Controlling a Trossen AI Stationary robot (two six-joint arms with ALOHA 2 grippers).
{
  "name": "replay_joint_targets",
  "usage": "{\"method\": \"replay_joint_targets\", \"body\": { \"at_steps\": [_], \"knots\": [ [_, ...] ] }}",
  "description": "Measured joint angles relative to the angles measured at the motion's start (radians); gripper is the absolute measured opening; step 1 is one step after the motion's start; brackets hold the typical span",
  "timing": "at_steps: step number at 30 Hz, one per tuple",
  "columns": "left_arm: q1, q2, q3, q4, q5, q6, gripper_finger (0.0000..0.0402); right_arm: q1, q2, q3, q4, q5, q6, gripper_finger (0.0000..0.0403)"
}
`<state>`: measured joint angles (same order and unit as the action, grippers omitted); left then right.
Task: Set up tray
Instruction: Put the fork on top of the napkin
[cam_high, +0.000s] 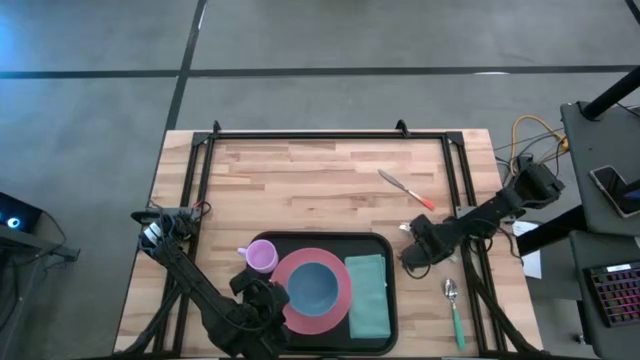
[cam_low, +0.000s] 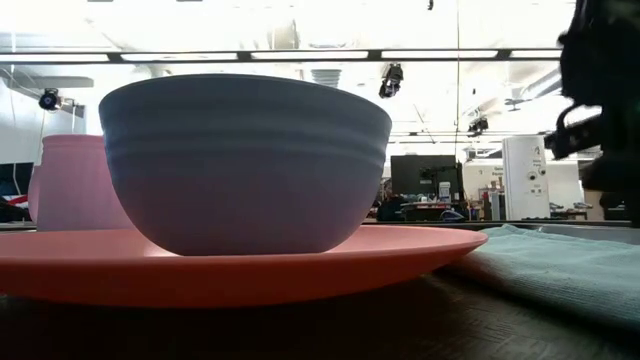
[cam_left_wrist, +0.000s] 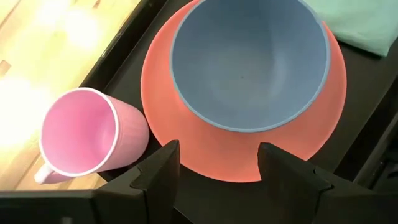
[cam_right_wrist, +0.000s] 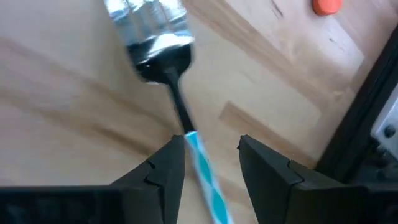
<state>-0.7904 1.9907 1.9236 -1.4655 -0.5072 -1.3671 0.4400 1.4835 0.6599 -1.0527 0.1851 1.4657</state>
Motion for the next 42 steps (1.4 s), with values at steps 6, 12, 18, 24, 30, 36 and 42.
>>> {"method": "replay_joint_targets", "body": {
  "at_steps": [6,12,18,24,30,36,42],
  "knots": [
    [0.0,0.0,0.0,0.033,0.0,-0.002,0.0196,-0.05,0.021,-0.031,0.04,-0.012,-0.149,0.0137],
    [0.0,0.0,0.0,0.063,0.0,-0.003,0.0196,-0.085,0.015,-0.038,0.062,-0.023,-0.217,0.0114],
    [0.0,0.0,0.0,0.08,0.0,-0.003,0.0196,-0.124,0.008,-0.061,0.116,-0.076,-0.265,0.0073],
    [0.0,0.0,0.0,0.106,0.0,-0.004,0.0196,-0.133,0.001,-0.06,0.122,-0.08,-0.28,0.0028],
    [0.0,0.0,0.0,0.121,0.0,-0.004,0.0196,-0.134,-0.057,-0.032,0.14,-0.086,-0.274,0.0017],
    [0.0,0.0,0.001,0.131,0.0,-0.009,0.0196,-0.13,-0.229,0.034,0.263,-0.084,-0.15,0.0015],
    [0.0,-0.001,0.001,0.135,-0.017,-0.048,0.0196,-0.102,-0.422,0.02,0.673,-0.06,0.006,0.0014]
  ]
}}
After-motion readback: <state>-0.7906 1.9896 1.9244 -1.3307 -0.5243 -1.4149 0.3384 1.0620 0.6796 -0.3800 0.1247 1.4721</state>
